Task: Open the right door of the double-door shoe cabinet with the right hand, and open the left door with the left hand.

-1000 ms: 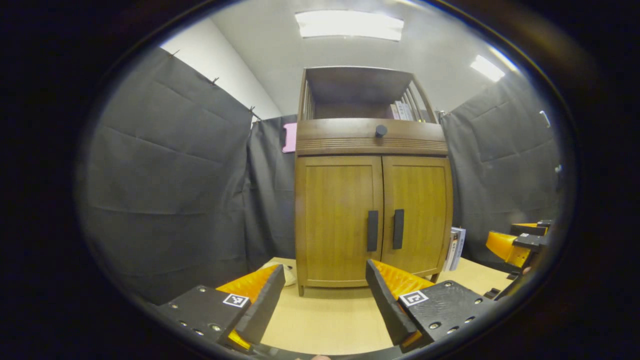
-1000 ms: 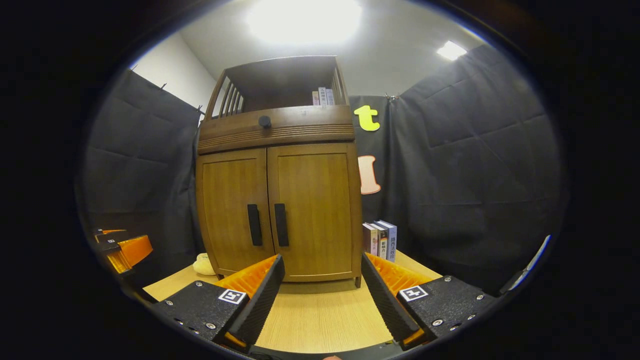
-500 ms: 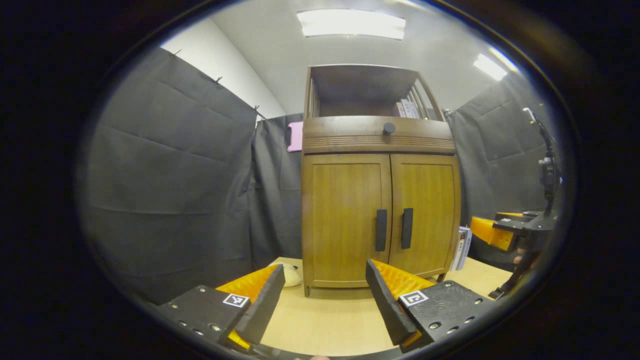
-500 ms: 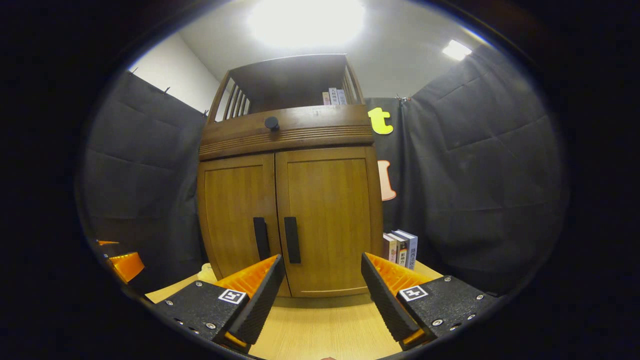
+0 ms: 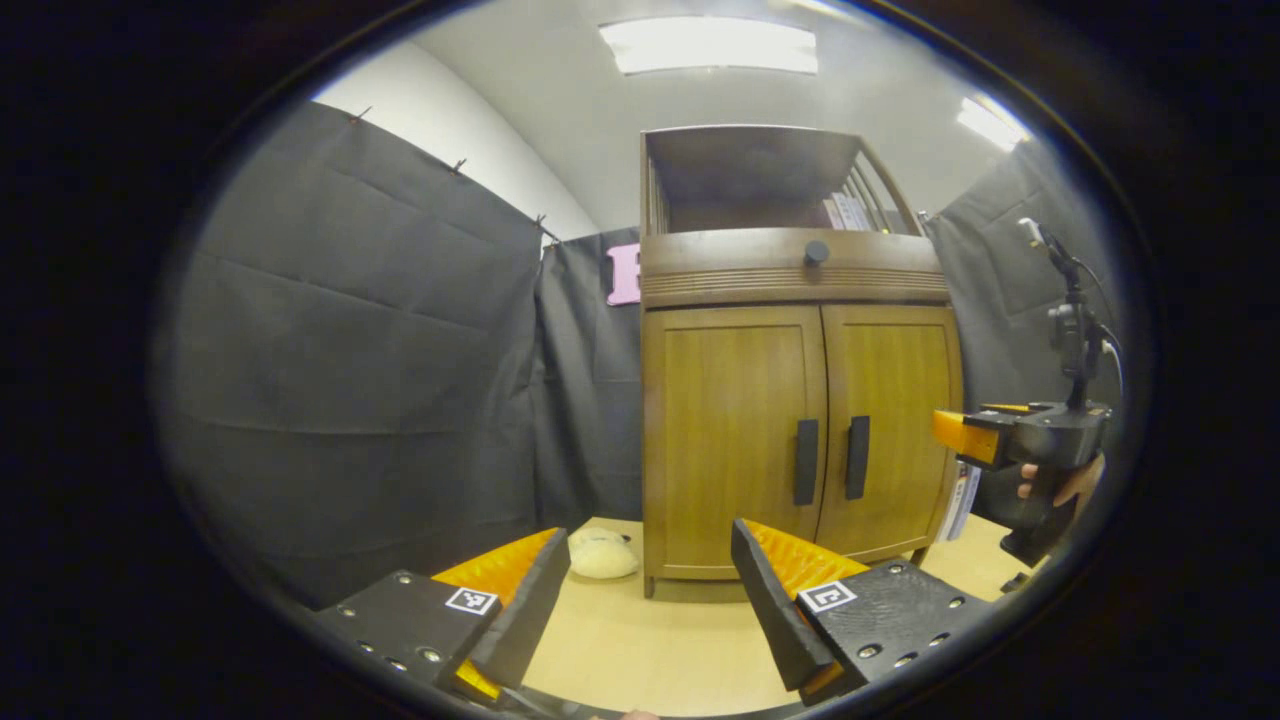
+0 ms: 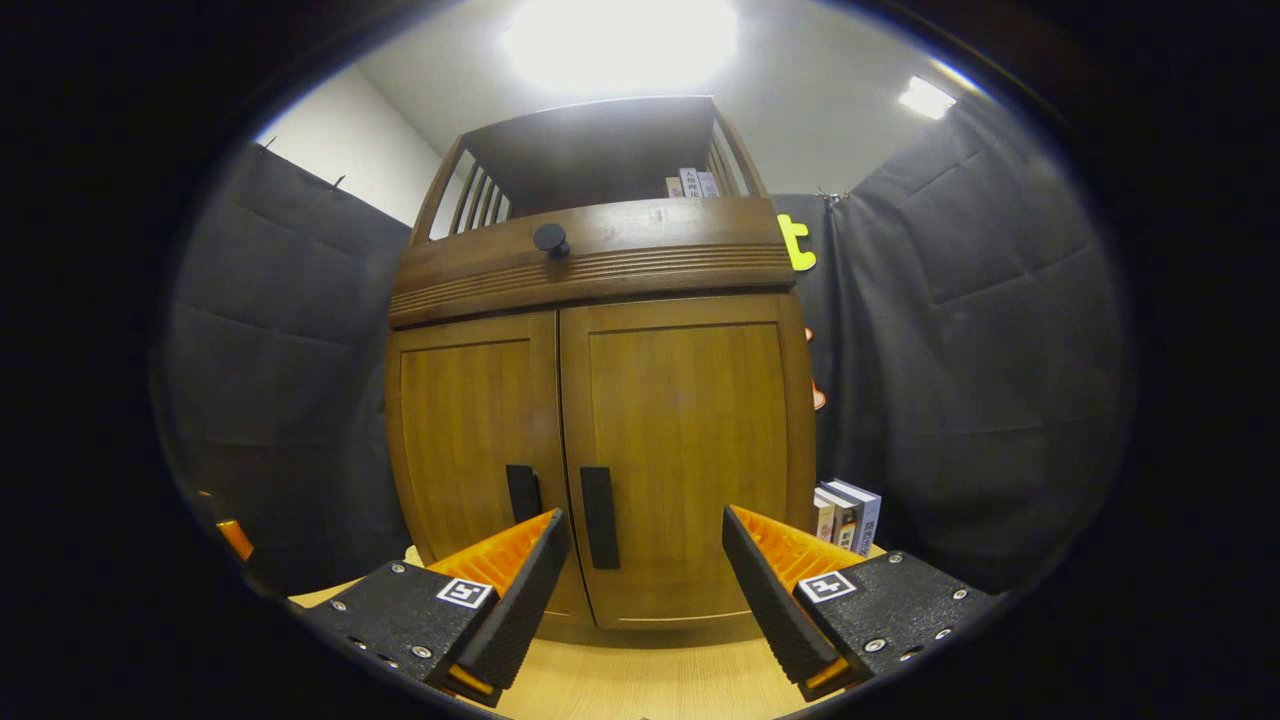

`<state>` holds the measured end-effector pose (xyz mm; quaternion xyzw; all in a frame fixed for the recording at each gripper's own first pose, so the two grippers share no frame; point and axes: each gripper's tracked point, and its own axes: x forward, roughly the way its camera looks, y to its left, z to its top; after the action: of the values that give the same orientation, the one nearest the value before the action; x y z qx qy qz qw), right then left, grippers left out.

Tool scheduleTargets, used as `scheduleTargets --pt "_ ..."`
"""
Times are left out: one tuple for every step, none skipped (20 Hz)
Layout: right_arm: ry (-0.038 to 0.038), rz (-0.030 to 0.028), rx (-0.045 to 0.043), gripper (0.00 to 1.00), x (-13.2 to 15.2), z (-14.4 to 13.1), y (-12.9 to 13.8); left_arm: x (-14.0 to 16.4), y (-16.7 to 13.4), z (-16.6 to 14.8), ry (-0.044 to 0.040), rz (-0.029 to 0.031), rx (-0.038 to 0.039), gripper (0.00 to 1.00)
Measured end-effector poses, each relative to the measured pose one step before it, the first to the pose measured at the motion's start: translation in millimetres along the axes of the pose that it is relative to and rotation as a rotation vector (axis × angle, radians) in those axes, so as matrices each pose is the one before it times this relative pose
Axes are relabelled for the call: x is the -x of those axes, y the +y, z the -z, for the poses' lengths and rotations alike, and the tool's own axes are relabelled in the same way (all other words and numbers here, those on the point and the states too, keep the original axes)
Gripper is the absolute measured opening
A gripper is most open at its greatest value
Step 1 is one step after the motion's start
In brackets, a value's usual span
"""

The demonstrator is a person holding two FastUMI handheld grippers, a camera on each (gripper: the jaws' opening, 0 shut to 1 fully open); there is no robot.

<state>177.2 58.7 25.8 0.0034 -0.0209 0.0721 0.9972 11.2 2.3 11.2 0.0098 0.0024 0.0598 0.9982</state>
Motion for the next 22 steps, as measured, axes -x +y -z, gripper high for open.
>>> scheduleTargets --pt "0.00127 -0.00542 -0.00049 0.95 -6.41 3.32 1.56 0.99 0.50 1.92 0.00197 -0.00891 -0.00129 0.99" --pt "0.00339 -0.00446 -0.00073 0.95 -6.28 2.24 1.80 -0.17 0.47 -0.56 0.00073 -0.00851 -0.00242 0.99" --pt "0.00222 -0.00442 -0.00101 0.95 -6.88 1.82 1.56 -1.57 -0.25 -0.28 -0.00115 -0.01020 -0.00347 0.93" --pt "0.00281 -0.00563 -0.00142 0.95 -6.36 1.66 1.99 -1.92 -0.45 -1.15 -0.00239 -0.01085 -0.00408 0.93" --pt "0.00342 -0.00537 -0.00213 0.95 -5.40 2.91 1.85 -0.87 -1.55 -0.34 -0.00263 -0.00944 -0.00309 0.93" --pt "0.00522 -0.00670 -0.00224 0.95 -6.25 2.32 2.55 -1.05 -0.94 -0.85 -0.00076 -0.01015 -0.00297 0.93" --pt "0.00520 -0.00673 -0.00071 0.95 -6.58 3.34 2.12 -0.32 -0.33 -0.02 0.00022 -0.00974 -0.00276 0.93" --pt "0.00651 -0.00493 0.00093 0.91 -6.79 2.69 1.85 -0.65 0.02 0.06 0.00182 -0.00865 -0.00244 0.93" --pt "0.00523 -0.00447 0.00117 0.95 -6.36 1.93 0.67 0.64 -0.88 -2.12 0.00201 -0.00954 -0.00250 0.93" --pt "0.00545 -0.00508 -0.00039 0.95 -7.00 2.56 1.12 -0.86 0.05 -1.00 0.00090 -0.00904 -0.00201 0.93" --pt "0.00408 -0.00532 -0.00203 0.95 -5.73 4.35 1.49 -1.12 -0.55 -0.33 0.00065 -0.00890 -0.00226 0.93" --pt "0.00452 -0.00427 -0.00058 0.95 -5.73 3.27 0.63 -3.29 0.53 0.79 0.00213 -0.00829 -0.00271 0.93" --pt "0.00519 -0.00341 0.00125 0.95 -6.44 4.70 1.40 -1.78 0.13 1.89 0.00227 -0.00790 -0.00161 0.93" --pt "0.00294 -0.00246 0.00083 0.95 -6.69 2.82 1.55 -1.95 -0.08 -0.02 0.00274 -0.00728 -0.00143 0.93" --pt "0.00290 -0.00245 0.00009 0.95 -5.64 1.70 1.69 -1.84 0.72 1.78 0.00255 -0.00807 -0.00210 0.93" --pt "0.00338 -0.00021 -0.00029 0.95 -5.87 0.97 0.50 -2.24 0.74 0.77 0.00198 -0.00776 -0.00281 0.93" --pt "0.00355 -0.00042 -0.00122 0.95 -7.59 2.14 -0.11 -1.28 -0.21 1.85 0.00150 -0.00718 -0.00249 0.93" --pt "0.00579 -0.00016 -0.00326 0.91 -6.15 1.69 0.51 -1.08 0.96 1.00 0.00220 -0.00619 -0.00173 0.93" --pt "0.00705 0.00021 -0.00200 0.94 -7.14 3.87 -0.48 2.29 -1.20 0.92 0.00233 -0.00475 -0.00118 0.93" --pt "0.00808 0.00058 0.00071 0.94 -6.39 1.95 0.29 -0.49 0.58 0.08 0.00317 -0.00596 -0.00120 0.93" --pt "0.00746 0.00001 0.00068 0.93 -7.07 1.77 -0.50 -1.13 0.17 0.38 0.00335 -0.00449 -0.00071 0.93" --pt "0.00643 -0.00028 0.00023 0.91 -6.73 1.69 1.50 -1.30 0.27 -0.23 0.00281 -0.00434 -0.00006 0.99"
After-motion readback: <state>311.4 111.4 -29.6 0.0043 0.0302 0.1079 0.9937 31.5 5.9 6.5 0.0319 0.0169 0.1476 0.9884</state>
